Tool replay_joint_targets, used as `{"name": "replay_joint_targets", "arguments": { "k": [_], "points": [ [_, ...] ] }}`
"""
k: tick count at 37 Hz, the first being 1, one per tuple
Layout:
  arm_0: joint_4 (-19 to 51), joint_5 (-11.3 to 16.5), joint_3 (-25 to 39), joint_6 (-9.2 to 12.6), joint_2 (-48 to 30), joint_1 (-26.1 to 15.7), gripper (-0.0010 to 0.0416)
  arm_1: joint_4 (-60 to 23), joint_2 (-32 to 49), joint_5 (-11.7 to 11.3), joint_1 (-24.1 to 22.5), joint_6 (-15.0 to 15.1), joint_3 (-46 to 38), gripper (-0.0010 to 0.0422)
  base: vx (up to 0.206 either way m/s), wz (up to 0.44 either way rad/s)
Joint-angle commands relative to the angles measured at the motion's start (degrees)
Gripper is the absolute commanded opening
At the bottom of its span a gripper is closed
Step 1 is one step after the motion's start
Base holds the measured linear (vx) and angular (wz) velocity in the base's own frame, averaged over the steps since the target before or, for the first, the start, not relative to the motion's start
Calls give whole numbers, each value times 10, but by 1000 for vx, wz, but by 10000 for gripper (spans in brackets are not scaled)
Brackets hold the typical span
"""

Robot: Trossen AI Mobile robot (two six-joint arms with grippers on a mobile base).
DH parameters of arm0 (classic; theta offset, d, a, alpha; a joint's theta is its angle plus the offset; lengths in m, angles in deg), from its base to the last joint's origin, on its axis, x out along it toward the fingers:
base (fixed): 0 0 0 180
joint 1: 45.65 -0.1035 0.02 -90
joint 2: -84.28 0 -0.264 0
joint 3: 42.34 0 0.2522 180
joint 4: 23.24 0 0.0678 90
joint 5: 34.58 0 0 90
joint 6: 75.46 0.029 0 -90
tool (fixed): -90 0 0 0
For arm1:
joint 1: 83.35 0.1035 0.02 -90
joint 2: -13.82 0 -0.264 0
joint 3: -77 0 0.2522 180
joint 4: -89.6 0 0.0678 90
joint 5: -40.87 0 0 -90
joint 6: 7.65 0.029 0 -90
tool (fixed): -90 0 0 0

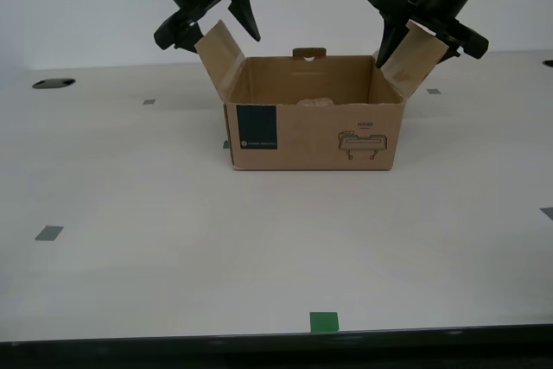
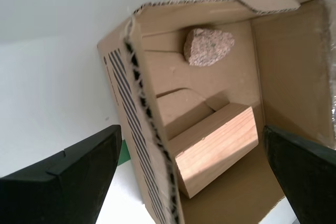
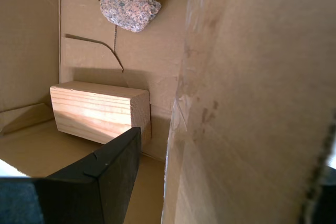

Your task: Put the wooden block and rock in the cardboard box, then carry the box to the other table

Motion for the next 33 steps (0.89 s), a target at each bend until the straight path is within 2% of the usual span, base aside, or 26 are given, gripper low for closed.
{"name": "replay_joint_targets", "arguments": {
  "k": [1,17,25,31,33],
  "points": [
    [-1,3,0,1,0,0,249,-14,0,3,0,-1,3,364,0,0],
    [-2,3,0,1,0,0,282,-36,0,-7,-5,2,5,364,0,0],
    [-2,3,0,1,0,0,268,-38,0,-8,-14,2,5,364,0,0],
    [-2,3,0,1,0,0,241,-38,0,-43,-20,2,5,364,0,0],
    [-2,3,0,1,0,0,234,-38,0,-46,-20,2,5,364,0,0]
  ]
}}
